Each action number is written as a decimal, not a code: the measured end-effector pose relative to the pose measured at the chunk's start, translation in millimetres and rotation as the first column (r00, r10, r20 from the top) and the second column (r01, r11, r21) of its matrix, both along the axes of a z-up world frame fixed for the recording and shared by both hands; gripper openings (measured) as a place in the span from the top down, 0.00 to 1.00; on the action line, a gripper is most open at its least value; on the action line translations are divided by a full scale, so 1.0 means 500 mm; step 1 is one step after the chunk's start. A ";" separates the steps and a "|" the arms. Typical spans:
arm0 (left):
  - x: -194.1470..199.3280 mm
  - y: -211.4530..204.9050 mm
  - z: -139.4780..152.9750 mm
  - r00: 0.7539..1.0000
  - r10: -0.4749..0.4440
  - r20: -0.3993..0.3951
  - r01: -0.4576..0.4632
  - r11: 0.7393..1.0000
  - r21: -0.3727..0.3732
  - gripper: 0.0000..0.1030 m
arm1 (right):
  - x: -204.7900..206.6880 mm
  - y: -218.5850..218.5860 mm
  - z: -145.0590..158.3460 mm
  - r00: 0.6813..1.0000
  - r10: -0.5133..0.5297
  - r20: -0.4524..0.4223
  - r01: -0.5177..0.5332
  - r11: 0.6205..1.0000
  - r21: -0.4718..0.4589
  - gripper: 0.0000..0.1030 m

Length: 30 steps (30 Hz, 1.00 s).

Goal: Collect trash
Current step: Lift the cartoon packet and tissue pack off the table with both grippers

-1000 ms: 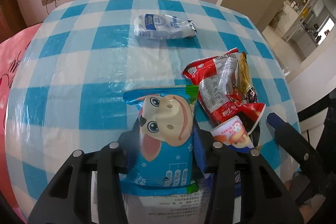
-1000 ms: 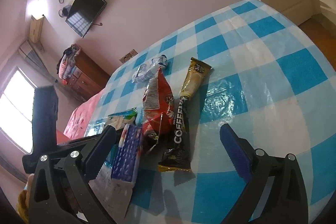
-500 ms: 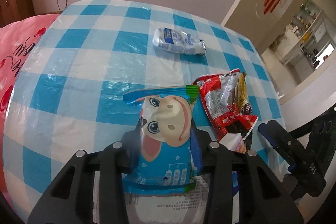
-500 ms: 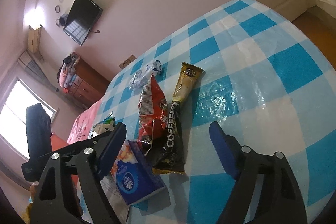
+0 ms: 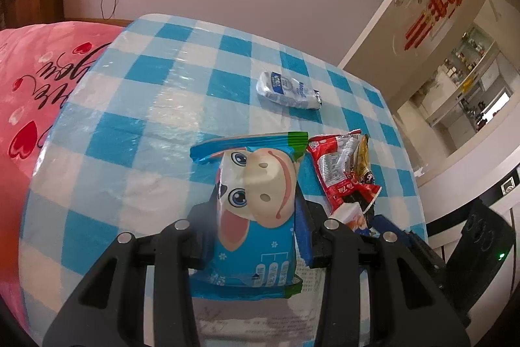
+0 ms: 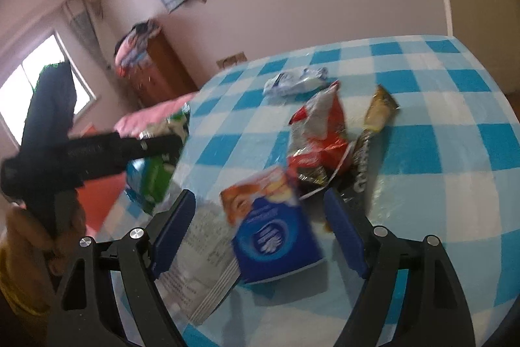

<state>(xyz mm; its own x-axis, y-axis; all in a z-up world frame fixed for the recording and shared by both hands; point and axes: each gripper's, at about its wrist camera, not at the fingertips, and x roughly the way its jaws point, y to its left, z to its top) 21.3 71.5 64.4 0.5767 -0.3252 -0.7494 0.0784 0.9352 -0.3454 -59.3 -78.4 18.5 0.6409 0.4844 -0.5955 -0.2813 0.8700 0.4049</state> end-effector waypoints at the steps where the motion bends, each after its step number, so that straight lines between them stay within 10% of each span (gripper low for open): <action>1: -0.004 0.005 0.000 1.000 0.002 0.001 -0.002 1.000 -0.003 0.60 | -0.002 0.008 -0.003 1.000 0.001 -0.005 -0.001 1.000 -0.020 0.21; 15: -0.059 0.069 0.001 1.000 0.025 0.011 -0.025 1.000 -0.012 0.60 | 0.012 0.061 -0.036 0.998 -0.010 -0.067 -0.004 0.979 -0.202 0.28; 30: -0.131 0.130 -0.015 1.000 0.028 0.000 -0.028 0.999 -0.019 0.60 | -0.001 0.049 -0.027 0.999 -0.036 -0.020 0.032 0.982 -0.185 0.41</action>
<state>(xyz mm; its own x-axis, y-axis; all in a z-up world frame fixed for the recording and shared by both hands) -44.0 136.5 56.7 0.5864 -0.3230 -0.7429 0.0526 0.9303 -0.3630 -59.8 -54.1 5.1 0.6400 0.3426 -0.6878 -0.2423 0.9394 0.2425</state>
